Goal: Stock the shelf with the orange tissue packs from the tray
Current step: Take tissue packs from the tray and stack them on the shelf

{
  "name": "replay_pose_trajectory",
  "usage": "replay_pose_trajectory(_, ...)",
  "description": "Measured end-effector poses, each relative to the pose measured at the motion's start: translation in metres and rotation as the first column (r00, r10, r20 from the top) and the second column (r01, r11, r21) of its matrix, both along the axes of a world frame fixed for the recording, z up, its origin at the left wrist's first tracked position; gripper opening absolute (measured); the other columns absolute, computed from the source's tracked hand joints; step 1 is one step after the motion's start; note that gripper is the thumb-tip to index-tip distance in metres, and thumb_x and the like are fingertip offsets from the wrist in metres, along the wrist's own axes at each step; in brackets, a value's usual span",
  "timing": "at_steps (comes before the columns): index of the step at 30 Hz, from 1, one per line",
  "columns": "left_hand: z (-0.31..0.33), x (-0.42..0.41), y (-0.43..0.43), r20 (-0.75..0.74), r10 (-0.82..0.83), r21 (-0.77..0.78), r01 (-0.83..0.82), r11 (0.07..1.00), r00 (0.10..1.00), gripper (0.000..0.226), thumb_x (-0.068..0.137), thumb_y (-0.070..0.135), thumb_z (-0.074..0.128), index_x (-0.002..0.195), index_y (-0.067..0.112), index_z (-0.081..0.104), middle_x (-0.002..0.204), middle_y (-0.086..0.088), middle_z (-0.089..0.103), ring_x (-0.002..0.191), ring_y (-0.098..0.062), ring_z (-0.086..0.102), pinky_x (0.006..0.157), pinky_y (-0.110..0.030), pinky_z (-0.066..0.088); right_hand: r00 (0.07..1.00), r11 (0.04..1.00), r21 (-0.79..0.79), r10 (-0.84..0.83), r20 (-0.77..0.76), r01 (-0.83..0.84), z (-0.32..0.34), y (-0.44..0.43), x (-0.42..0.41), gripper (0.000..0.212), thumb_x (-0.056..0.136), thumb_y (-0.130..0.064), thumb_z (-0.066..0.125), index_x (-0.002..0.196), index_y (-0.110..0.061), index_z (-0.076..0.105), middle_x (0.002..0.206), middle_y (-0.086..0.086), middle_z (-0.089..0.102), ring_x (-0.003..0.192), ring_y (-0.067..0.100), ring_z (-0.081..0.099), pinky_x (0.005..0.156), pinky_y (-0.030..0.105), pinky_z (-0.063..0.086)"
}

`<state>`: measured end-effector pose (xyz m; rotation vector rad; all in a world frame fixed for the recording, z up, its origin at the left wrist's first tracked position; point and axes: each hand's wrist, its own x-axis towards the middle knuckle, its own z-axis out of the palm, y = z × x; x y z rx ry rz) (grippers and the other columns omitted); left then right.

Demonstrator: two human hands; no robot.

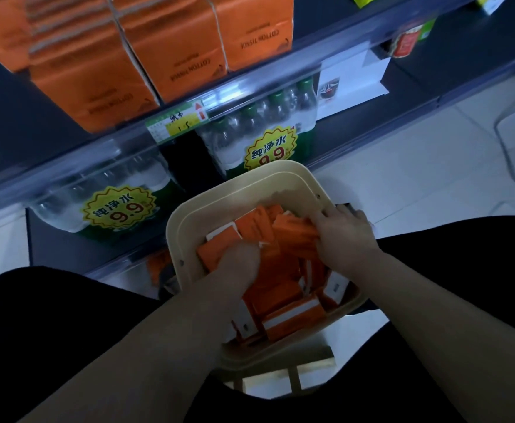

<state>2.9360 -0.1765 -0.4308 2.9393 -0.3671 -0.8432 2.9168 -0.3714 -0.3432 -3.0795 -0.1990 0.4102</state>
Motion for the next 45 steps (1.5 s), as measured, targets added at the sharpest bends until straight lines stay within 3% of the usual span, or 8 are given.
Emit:
replay_pose_trajectory(5, 0.011, 0.003, 0.008, 0.046, 0.064, 0.035, -0.066, 0.997, 0.997, 0.035, 0.096, 0.019, 0.047, 0.127, 0.008, 0.057, 0.127, -0.015, 0.057, 0.118, -0.028, 0.055, 0.102, -0.037, 0.044, 0.999, 1.0, -0.001, 0.002, 0.038, -0.001, 0.004, -0.002, 0.012, 0.043, 0.087, -0.027, 0.052, 0.128, -0.02, 0.044, 0.123, 0.008, 0.052, 0.114, 0.028, 0.046, 0.092, 0.042, 0.035)
replay_pose_trajectory(10, 0.056, 0.015, 0.029, 0.044, 0.106, -0.054, -0.104, 0.993, 0.993, 0.025, 0.086, 0.023, 0.058, 0.109, 0.012, 0.062, 0.11, -0.007, 0.064, 0.101, -0.024, 0.062, 0.077, -0.029, 0.047, 0.995, 1.0, 0.001, 0.008, 0.098, -0.008, 0.021, 0.009, 0.017, 0.047, 0.088, -0.028, 0.051, 0.133, -0.021, 0.041, 0.124, 0.007, 0.052, 0.113, 0.029, 0.047, 0.092, 0.044, 0.035)
replay_pose_trajectory(15, 0.114, 0.016, 0.06, 0.212, 0.086, -0.01, -0.086, 0.996, 0.974, 0.027, 0.081, 0.026, 0.058, 0.103, 0.012, 0.06, 0.107, -0.007, 0.06, 0.096, -0.024, 0.06, 0.075, -0.03, 0.048, 0.98, 0.996, 0.082, 0.005, 0.201, -0.022, 0.06, 0.029, 0.021, 0.051, 0.083, -0.036, 0.054, 0.131, -0.022, 0.044, 0.123, 0.006, 0.051, 0.118, 0.028, 0.045, 0.095, 0.043, 0.036)
replay_pose_trajectory(24, 0.235, 0.006, 0.151, 0.441, 0.285, -0.188, -0.223, 0.957, 0.851, 0.016, 0.077, 0.018, 0.06, 0.089, 0.007, 0.06, 0.095, -0.012, 0.062, 0.086, -0.026, 0.059, 0.066, -0.03, 0.046, 0.916, 0.979, 0.086, 0.142, 0.375, -0.187, 0.147, 0.087, 0.023, 0.047, 0.081, -0.038, 0.056, 0.125, -0.023, 0.048, 0.124, 0.005, 0.053, 0.12, 0.027, 0.045, 0.095, 0.043, 0.034)
replay_pose_trajectory(28, 0.275, 0.006, 0.192, 0.5, 0.395, -0.229, -0.322, 0.919, 0.771, 0.022, 0.078, 0.02, 0.058, 0.098, 0.011, 0.057, 0.1, -0.007, 0.054, 0.089, -0.024, 0.055, 0.069, -0.033, 0.047, 0.87, 0.968, 0.037, 0.205, 0.449, -0.247, 0.18, 0.122, 0.033, 0.048, 0.081, -0.036, 0.055, 0.127, -0.023, 0.048, 0.124, 0.004, 0.053, 0.118, 0.028, 0.045, 0.092, 0.042, 0.035)
replay_pose_trajectory(35, 0.299, 0.032, 0.26, 0.619, 0.496, -0.268, -0.429, 0.862, 0.609, 0.034, 0.083, 0.006, 0.053, 0.117, 0.002, 0.052, 0.12, -0.021, 0.047, 0.106, -0.038, 0.054, 0.089, -0.04, 0.048, 0.791, 0.914, 0.009, 0.347, 0.503, -0.406, 0.206, 0.188, 0.06, 0.047, 0.082, -0.033, 0.056, 0.127, -0.021, 0.049, 0.121, 0.006, 0.05, 0.118, 0.028, 0.047, 0.09, 0.04, 0.035)
replay_pose_trajectory(39, 0.302, 0.061, 0.286, 0.616, 0.512, -0.34, -0.384, 0.859, 0.599, 0.042, 0.086, 0.004, 0.05, 0.128, 0.011, 0.047, 0.124, -0.021, 0.048, 0.11, -0.038, 0.052, 0.09, -0.039, 0.045, 0.723, 0.851, 0.042, 0.417, 0.551, -0.523, 0.213, 0.221, 0.083, 0.046, 0.087, -0.027, 0.056, 0.132, -0.025, 0.048, 0.121, 0.005, 0.047, 0.118, 0.027, 0.047, 0.094, 0.043, 0.035)
replay_pose_trajectory(45, 0.291, 0.103, 0.322, 0.613, 0.487, -0.393, -0.295, 0.871, 0.623, 0.029, 0.085, 0.003, 0.055, 0.113, 0.01, 0.054, 0.108, -0.015, 0.057, 0.096, -0.027, 0.054, 0.079, -0.027, 0.04, 0.688, 0.8, 0.077, 0.458, 0.563, -0.595, 0.211, 0.254, 0.114, 0.048, 0.091, -0.023, 0.055, 0.137, -0.027, 0.045, 0.122, 0.005, 0.046, 0.115, 0.027, 0.048, 0.095, 0.04, 0.033)
